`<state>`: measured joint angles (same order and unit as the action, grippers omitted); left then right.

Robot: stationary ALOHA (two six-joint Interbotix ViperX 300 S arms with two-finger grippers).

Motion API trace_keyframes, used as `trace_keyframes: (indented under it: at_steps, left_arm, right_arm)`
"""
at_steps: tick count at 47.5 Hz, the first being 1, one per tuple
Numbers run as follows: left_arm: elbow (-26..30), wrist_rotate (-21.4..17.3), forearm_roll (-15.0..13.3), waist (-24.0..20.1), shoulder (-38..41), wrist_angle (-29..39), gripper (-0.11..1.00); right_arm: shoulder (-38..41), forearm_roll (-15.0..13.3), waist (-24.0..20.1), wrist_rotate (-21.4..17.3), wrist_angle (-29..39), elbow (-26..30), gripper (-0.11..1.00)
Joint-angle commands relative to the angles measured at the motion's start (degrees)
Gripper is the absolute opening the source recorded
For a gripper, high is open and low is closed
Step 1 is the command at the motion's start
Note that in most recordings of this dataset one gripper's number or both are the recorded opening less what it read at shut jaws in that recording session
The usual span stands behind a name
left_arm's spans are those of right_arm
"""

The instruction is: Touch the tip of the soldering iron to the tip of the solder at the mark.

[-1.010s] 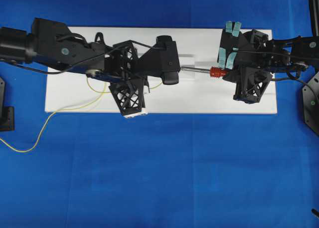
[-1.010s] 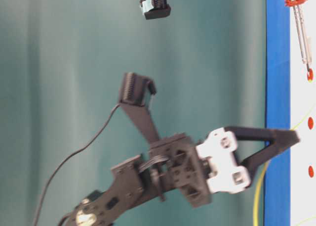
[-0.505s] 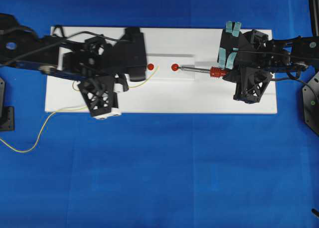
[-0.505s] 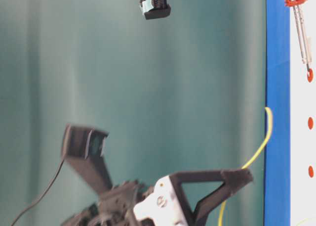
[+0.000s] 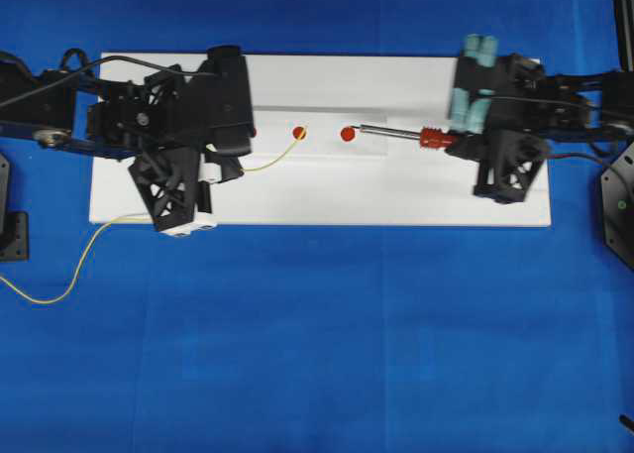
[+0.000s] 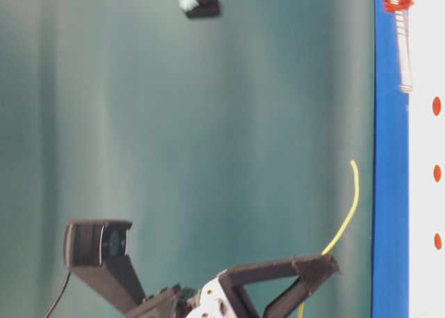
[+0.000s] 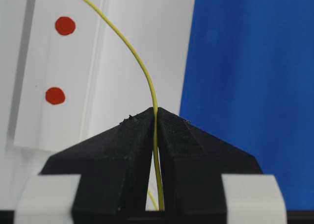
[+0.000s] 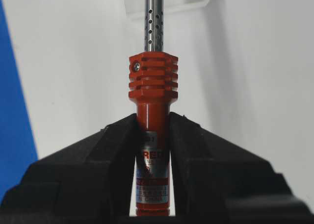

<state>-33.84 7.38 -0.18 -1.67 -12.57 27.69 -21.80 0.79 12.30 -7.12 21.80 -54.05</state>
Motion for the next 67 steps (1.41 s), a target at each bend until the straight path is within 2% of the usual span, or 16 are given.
trace_keyframes:
  at_steps: [1,14,24,29,33,37,44,49,54,59,67]
  left_arm:
    - [-0.4,0.0,0.2,0.0,-2.8,-0.9,0.02]
    - [-3.4,2.4,0.2,0.1,-5.4,-3.6,0.02]
    - [-4.8,2.8,0.2,0.3,-6.5,-6.1,0.02]
    - [-5.2,3.4,0.2,1.8,-6.8,-6.9,0.02]
    - [-5.5,5.9,0.1,3.9,-6.9,-7.0,0.02]
    - [-5.9,8.8,0.2,6.9,-7.0,-7.5,0.02]
    - [-6.8,12.7,0.2,13.9,-7.2,-9.8,0.02]
    - [-7.7,14.4,0.2,19.5,-6.9,-13.9,0.02]
    - [-9.3,15.3,0.2,23.6,-5.4,-19.9,0.02]
    - [-11.6,15.5,0.2,26.5,-2.6,-25.9,0.02]
    - [-14.6,15.4,0.1,29.4,4.2,-34.9,0.02]
  right_arm:
    - [-4.9,-0.1,0.0,-0.2,-0.8,-1.0,0.06]
    - [-17.8,0.2,0.0,-0.6,-1.8,-6.9,0.06]
    - [-19.1,0.3,0.0,-0.9,-3.5,-7.6,0.06]
    - [-18.9,1.2,-1.4,-1.0,-4.8,-7.5,0.06]
    - [-18.9,3.3,-4.2,-1.7,-6.2,-7.4,0.06]
    - [-18.9,4.7,-9.2,-2.7,-8.0,-7.3,0.06]
    - [-18.1,5.2,-19.3,-4.8,-12.4,-7.3,0.06]
    - [-15.9,5.1,-26.4,-6.3,-16.0,-7.2,0.06]
    - [-11.4,5.1,-31.4,-6.7,-19.3,-6.5,0.06]
    - [-4.7,5.1,-34.2,-6.7,-22.1,-5.1,0.06]
    - [6.8,5.2,-36.1,-6.7,-25.4,-2.3,0.06]
